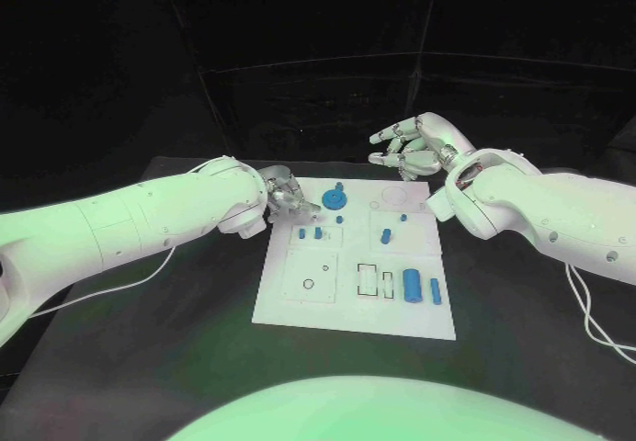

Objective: Assemble the parts on the task board

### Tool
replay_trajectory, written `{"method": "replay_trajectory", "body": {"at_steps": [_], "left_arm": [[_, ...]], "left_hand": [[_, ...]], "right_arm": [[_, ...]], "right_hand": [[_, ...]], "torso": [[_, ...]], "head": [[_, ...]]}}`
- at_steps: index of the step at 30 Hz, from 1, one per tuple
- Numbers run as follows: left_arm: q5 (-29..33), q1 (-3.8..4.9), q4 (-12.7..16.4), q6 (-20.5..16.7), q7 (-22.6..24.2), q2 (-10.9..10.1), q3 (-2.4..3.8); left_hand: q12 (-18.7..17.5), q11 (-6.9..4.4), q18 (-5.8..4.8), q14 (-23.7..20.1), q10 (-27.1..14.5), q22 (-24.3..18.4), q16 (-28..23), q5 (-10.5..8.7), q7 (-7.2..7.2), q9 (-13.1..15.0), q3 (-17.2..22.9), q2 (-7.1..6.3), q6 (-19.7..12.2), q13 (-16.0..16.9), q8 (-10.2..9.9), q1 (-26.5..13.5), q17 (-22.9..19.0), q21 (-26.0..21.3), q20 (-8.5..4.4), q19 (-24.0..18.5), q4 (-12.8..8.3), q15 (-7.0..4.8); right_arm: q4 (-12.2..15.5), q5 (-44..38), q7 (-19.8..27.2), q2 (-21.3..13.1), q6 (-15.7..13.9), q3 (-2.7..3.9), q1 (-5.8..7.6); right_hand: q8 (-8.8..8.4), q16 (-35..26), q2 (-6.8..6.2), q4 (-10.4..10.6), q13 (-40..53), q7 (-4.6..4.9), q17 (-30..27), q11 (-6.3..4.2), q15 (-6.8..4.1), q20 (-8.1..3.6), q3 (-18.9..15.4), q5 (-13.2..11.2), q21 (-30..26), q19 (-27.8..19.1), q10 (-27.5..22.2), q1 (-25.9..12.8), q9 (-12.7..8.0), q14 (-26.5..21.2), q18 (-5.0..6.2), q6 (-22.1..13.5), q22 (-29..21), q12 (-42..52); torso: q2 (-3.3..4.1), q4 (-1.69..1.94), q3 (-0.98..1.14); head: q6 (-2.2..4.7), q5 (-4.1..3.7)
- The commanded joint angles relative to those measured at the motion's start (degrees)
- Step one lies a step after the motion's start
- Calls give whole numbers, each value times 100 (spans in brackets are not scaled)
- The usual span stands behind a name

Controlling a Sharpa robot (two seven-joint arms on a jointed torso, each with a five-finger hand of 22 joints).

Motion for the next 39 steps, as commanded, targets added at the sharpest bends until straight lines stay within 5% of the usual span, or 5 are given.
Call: {"method": "replay_trajectory", "body": {"at_steps": [1,4,8,18,39], "left_arm": [[213,14,-72,-479,1302,106,-1],[129,10,-176,-569,1842,235,-8],[-321,-5,-353,-676,2375,424,-24],[-1541,-26,-729,-466,2553,769,-191],[-2092,-66,-1236,-26,2129,1207,-245]], "left_hand": [[-372,76,207,-515,-580,-1051,-873,18,73,-103,194,127,-233,-255,-78,786,-895,-1133,93,-613,-380,89],[-850,135,230,-834,-839,-1227,-1315,23,96,-301,497,221,-197,-683,-240,1477,-1412,-1412,156,-723,-741,138],[-1482,188,258,-824,-683,-1358,-1343,14,154,-737,797,49,179,-1400,-693,1766,-1548,-1572,191,-615,-983,214],[-2171,238,98,-102,-527,-584,-340,26,128,-1291,1006,-250,683,-2324,-1348,1618,-605,-713,198,145,-1205,196],[-2464,209,-60,172,-262,290,-51,33,91,-1538,1201,-269,1068,-2834,-1675,1470,-421,171,145,626,-1340,148]], "right_arm": [[-1,15,47,10,28,4,10],[-6,15,47,20,31,4,10],[-13,15,47,40,38,4,9],[-22,15,49,74,49,4,8],[-35,15,53,123,59,4,7]], "right_hand": [[-5,-29,6,36,-9,-8,1,-19,2,8,-1,28,-23,-36,-39,-29,-1,-34,78,-36,-9,40],[-4,-32,6,37,-10,-8,-1,-19,3,8,-1,29,-24,-36,-40,-30,-1,-35,78,-35,-9,40],[-3,-27,7,38,-10,-8,5,-20,3,8,0,31,-22,-35,-41,-29,0,-34,77,-34,-7,41],[-3,-27,7,38,-10,-8,5,-20,3,8,0,31,-22,-35,-41,-29,0,-34,77,-34,-7,41],[-3,-27,7,38,-10,-8,5,-20,3,8,0,31,-22,-35,-41,-29,0,-34,77,-34,-7,41]], "torso": [[0,-2,-3],[4,-10,-6],[10,-15,-4],[9,-8,-6],[7,-6,-2]], "head": [[29,-11],[43,-15],[60,-31],[78,-67],[70,-93]]}}
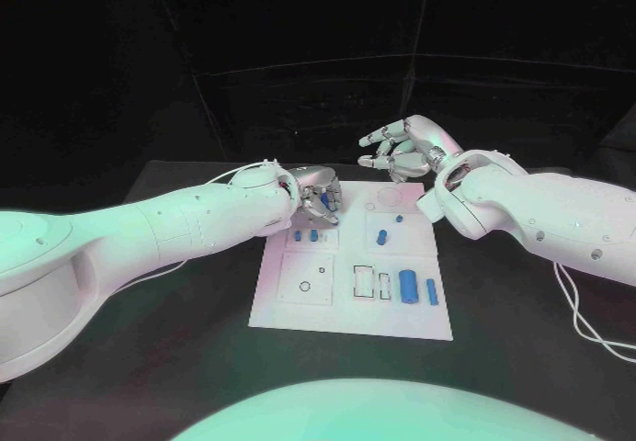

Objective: Assemble the parts on the task board

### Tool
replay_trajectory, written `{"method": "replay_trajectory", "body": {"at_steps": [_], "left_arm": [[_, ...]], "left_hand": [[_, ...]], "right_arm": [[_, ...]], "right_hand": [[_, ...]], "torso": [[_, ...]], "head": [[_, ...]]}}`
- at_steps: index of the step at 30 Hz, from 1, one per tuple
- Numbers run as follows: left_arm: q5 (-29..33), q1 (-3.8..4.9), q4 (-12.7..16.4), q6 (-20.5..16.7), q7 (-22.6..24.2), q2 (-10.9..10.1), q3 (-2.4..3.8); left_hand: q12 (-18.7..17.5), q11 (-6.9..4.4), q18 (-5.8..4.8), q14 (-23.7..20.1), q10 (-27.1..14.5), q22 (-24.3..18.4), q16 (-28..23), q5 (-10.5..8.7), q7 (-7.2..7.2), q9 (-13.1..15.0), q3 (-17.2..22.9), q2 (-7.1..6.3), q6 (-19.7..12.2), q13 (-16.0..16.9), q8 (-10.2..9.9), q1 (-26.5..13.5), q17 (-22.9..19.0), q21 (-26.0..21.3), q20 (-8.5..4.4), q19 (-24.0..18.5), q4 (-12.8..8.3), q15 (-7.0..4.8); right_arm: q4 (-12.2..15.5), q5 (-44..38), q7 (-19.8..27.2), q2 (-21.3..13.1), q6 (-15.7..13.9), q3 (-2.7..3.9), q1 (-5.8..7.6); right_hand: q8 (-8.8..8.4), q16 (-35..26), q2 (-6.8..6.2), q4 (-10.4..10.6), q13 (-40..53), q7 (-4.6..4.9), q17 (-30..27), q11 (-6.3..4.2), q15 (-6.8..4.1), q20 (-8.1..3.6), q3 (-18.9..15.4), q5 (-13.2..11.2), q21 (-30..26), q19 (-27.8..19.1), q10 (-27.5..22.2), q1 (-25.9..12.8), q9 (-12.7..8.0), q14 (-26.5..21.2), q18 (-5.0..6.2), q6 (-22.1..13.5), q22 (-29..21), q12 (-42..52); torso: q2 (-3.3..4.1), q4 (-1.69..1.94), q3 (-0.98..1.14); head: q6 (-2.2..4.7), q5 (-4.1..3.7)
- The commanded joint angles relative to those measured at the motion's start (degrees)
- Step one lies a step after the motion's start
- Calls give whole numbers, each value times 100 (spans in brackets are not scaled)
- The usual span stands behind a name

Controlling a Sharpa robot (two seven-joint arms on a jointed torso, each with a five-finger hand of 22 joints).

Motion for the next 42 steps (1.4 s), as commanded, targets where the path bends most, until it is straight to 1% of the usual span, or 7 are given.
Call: {"method": "replay_trajectory", "body": {"at_steps": [1,10,12,23,36,39,42], "left_arm": [[-216,4,-44,261,-147,36,2],[-270,-24,-139,438,-231,124,3],[-272,-28,-161,441,-240,144,3],[-275,-73,-296,427,-249,262,5],[-275,-109,-346,508,-231,338,6],[-275,-113,-369,515,-239,348,6],[-275,-116,-389,471,-239,351,6]], "left_hand": [[-44,-9,-45,138,62,22,1,33,10,-13,37,19,66,-28,-31,-52,-31,40,5,55,-9,-28],[-71,-19,-53,152,133,72,-2,31,2,-36,73,33,133,-85,-63,-74,-62,84,-4,76,-23,-39],[-81,-22,-57,158,154,88,2,33,-1,-44,88,36,151,-103,-74,-75,-63,99,-6,83,-30,-42],[-131,-38,-65,178,268,139,12,35,-12,-79,187,82,249,-191,-124,-86,-85,142,-21,106,-59,-57],[-170,-65,-85,193,411,250,23,33,-38,-105,299,125,365,-266,-160,-119,-107,239,-39,141,-76,-79],[-201,-83,-93,200,497,302,29,35,-51,-118,394,165,438,-307,-178,-111,-120,284,-53,158,-100,-97],[-218,-112,-99,208,620,350,44,27,-67,-118,579,302,551,-334,-170,-43,-115,326,-73,172,-139,-122]], "right_arm": [[6,12,53,8,29,4,11],[14,12,54,12,27,4,11],[22,12,53,9,25,4,11],[24,12,45,17,27,4,12],[20,12,43,29,33,4,12],[20,12,43,30,33,4,12],[21,12,43,30,34,4,12]], "right_hand": [[-3,-27,7,38,-6,-8,5,2,3,8,0,31,-22,-35,-20,-29,0,-34,77,-34,-8,18],[-3,-27,7,38,-6,-8,5,2,3,8,0,31,-22,-35,-20,-29,0,-34,77,-34,-8,18],[-3,-27,7,38,-6,-8,5,2,3,8,0,31,-22,-35,-20,-29,0,-34,77,-34,-8,18],[2,-23,13,40,-10,-9,18,1,3,9,9,40,-28,-35,-28,-18,1,-33,77,-31,-10,25],[4,-20,16,43,-11,-9,24,1,3,10,11,42,-28,-34,-30,-18,2,-32,77,-31,-8,28],[4,-20,16,43,-11,-9,24,1,3,10,11,42,-28,-34,-30,-18,2,-32,77,-31,-8,28],[5,-19,21,47,-12,-8,27,1,3,10,13,45,-29,-34,-30,-19,2,-32,77,-30,-9,30]], "torso": [[-1,0,1],[-6,7,-1],[1,11,-1],[-2,0,-1],[-7,7,-1],[-7,6,-1],[-8,6,1]], "head": [[-2,-1],[-14,-8],[-3,-14],[-28,-17],[-46,-33],[-44,-37],[-46,-39]]}}
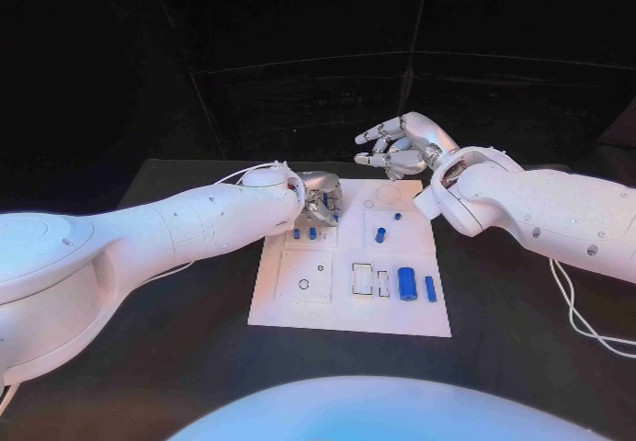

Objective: Assemble the parts on the task board

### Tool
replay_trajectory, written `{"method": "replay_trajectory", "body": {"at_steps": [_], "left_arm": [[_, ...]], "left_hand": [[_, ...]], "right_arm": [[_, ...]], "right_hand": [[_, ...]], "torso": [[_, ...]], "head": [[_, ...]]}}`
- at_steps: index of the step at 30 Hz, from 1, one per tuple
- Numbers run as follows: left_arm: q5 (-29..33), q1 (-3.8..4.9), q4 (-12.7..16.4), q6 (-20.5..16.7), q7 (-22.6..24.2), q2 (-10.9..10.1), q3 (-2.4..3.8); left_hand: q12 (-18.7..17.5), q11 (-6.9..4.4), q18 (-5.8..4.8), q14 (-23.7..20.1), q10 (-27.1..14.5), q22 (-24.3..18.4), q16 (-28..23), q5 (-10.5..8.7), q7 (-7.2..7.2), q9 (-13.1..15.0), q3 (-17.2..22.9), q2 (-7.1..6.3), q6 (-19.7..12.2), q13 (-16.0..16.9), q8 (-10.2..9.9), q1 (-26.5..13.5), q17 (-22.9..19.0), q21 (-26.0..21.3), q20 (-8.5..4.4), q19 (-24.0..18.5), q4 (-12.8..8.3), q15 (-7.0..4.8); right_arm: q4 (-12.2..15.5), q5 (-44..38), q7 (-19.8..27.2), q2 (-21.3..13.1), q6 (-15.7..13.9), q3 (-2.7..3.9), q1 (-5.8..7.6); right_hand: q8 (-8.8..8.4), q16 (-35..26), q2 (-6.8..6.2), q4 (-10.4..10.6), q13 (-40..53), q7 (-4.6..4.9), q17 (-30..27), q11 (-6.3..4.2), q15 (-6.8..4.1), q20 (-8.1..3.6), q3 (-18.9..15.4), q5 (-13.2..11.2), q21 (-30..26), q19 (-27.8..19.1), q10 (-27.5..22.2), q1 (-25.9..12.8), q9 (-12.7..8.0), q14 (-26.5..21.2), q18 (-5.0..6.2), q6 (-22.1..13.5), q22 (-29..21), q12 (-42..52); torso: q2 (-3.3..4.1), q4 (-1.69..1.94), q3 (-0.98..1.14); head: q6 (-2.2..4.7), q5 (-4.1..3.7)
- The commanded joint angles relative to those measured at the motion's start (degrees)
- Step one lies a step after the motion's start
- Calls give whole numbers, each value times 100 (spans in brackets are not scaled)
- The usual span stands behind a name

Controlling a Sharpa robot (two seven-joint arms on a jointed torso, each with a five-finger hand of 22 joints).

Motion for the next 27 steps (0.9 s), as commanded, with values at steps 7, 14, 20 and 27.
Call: {"method": "replay_trajectory", "body": {"at_steps": [7,14,20,27], "left_arm": [[-34,-23,-12,-237,40,-39,-7],[-33,-24,88,-432,61,-125,-2],[49,-12,302,-543,98,-267,69],[122,33,633,-583,83,-532,325]], "left_hand": [[-84,-54,-117,186,238,105,58,-11,-20,2,471,298,209,-49,-9,177,6,93,-57,40,-176,-92],[-161,-42,-132,189,322,169,80,-12,1,-5,679,240,252,-71,-48,146,14,146,-62,43,-314,-84],[-208,-31,-136,186,329,196,75,-13,12,-14,736,195,250,-80,-79,86,-10,168,-58,45,-347,-77],[-243,-24,-139,185,329,210,74,-12,18,-21,767,158,243,-85,-104,47,-21,179,-54,45,-370,-72]], "right_arm": [[11,11,45,8,28,4,11],[10,11,49,11,29,4,11],[7,11,51,10,28,4,11],[11,11,50,-9,26,4,11]], "right_hand": [[5,-19,21,30,-8,-8,8,1,3,9,-4,20,-29,-34,-30,-19,2,-32,78,-30,-5,30],[8,-17,33,39,-10,-8,14,1,3,10,2,26,-32,-34,-32,-21,3,-31,78,-29,-6,35],[10,-14,37,43,-11,-8,20,1,3,10,5,32,-31,-32,-33,-22,3,-30,77,-28,-3,37],[10,-14,37,43,-11,-8,20,1,3,10,5,32,-31,-32,-33,-22,3,-30,77,-28,-3,37]], "torso": [[-2,5,-5],[-3,3,1],[-13,15,1],[-11,15,2]], "head": [[1,-19],[13,-15],[21,-20],[51,-9]]}}
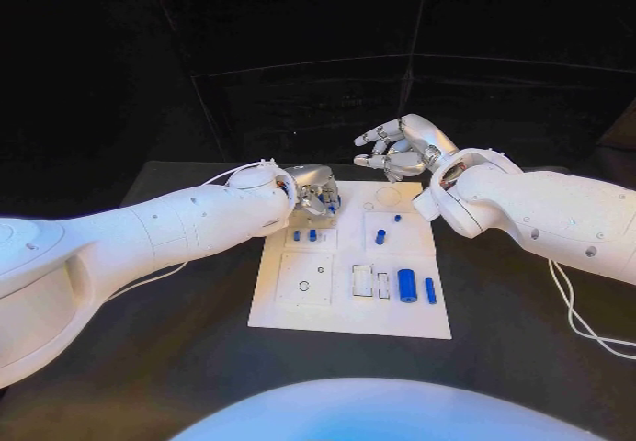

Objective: Assemble the parts on the task board

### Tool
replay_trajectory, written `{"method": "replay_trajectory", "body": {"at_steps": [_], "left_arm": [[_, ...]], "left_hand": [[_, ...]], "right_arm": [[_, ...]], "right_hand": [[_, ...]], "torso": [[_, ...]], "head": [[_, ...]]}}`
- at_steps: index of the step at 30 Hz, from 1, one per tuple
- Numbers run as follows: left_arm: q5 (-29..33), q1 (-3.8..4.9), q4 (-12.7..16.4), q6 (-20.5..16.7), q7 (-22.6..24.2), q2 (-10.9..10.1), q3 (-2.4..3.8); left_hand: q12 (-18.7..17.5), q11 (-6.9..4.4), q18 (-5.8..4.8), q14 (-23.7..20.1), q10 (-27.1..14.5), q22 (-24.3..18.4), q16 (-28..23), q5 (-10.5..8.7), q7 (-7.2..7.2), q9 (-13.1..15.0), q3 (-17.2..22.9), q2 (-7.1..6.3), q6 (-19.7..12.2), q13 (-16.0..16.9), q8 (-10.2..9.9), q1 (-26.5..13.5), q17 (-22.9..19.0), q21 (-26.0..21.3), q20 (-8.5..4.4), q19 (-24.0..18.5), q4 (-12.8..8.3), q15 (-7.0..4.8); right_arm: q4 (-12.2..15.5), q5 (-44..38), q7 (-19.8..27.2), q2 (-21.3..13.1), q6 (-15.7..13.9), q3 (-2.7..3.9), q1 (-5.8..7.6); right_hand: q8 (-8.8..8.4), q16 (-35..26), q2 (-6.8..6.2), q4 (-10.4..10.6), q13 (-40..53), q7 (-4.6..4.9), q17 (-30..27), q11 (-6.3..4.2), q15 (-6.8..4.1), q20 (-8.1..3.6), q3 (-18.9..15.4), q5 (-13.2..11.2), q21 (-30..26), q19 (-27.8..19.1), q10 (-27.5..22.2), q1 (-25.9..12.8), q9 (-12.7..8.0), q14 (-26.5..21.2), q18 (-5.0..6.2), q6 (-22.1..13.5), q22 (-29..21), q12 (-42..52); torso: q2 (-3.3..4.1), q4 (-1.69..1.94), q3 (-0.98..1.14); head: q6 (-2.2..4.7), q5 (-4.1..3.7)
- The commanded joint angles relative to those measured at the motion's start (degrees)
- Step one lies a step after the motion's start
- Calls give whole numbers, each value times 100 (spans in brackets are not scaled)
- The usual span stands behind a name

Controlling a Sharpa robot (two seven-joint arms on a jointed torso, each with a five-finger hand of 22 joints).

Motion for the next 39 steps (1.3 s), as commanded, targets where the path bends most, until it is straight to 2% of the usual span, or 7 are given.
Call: {"method": "replay_trajectory", "body": {"at_steps": [1,3,7,15,29,31,39], "left_arm": [[109,30,140,-141,32,-119,95],[130,41,234,-122,10,-224,162],[188,59,352,-41,-43,-400,226],[310,67,427,174,-138,-632,257],[325,-15,187,432,-313,-588,226],[323,-19,174,464,-321,-580,209],[304,-25,139,572,-338,-545,106]], "left_hand": [[-25,-3,-53,187,26,8,18,9,19,-7,28,-20,29,-4,-30,-20,-9,28,-15,5,-8,-34],[-38,-2,-56,186,30,26,18,10,20,-10,43,-35,31,-4,-39,-33,-13,43,-13,8,-22,-32],[-53,0,-60,188,43,47,22,9,22,-11,55,-62,39,-4,-48,-58,-10,62,-10,12,-37,-30],[-98,6,-63,181,60,72,12,9,22,-17,37,-129,50,-4,-76,-179,-46,79,-2,9,-30,-22],[-119,3,-59,178,76,61,8,8,17,-19,20,-165,60,-2,-88,-230,-63,66,0,1,-32,-23],[-121,3,-59,178,77,64,8,9,17,-19,19,-169,61,-2,-89,-233,-62,68,0,2,-33,-23],[-126,2,-60,178,81,70,10,9,15,-20,14,-179,63,-1,-93,-242,-60,73,0,2,-37,-24]], "right_arm": [[15,10,48,-9,21,4,11],[17,10,48,-19,20,4,11],[18,10,46,-32,18,4,11],[9,10,45,-36,21,4,11],[1,10,48,-26,29,4,10],[2,10,48,-26,29,4,10],[0,10,47,-18,30,4,9]], "right_hand": [[10,-14,37,43,-7,-8,5,1,3,10,5,32,-31,-32,-33,-22,3,-30,77,-28,-4,37],[10,-14,37,43,-7,-8,5,1,3,10,5,32,-31,-32,-33,-22,3,-30,77,-28,-4,37],[10,-14,37,43,-7,-8,5,1,3,10,5,32,-31,-32,-33,-22,3,-30,77,-28,-4,37],[11,-19,40,47,-8,-8,3,1,3,10,8,42,-35,-34,-36,-21,3,-31,78,-29,-8,40],[11,-19,40,47,-8,-8,3,1,3,10,8,42,-35,-34,-36,-21,3,-31,78,-29,-8,40],[11,-19,40,47,-8,-8,3,1,3,10,8,42,-35,-34,-36,-21,3,-31,78,-29,-8,40],[11,-19,40,47,-8,-8,3,1,3,10,8,42,-35,-34,-36,-21,3,-31,78,-29,-8,40]], "torso": [[-2,1,2],[-3,2,1],[4,0,0],[14,-9,-7],[16,-20,-1],[13,-17,4],[15,-18,-1]], "head": [[16,6],[17,-1],[19,4],[10,16],[-21,30],[-18,30],[-19,27]]}}
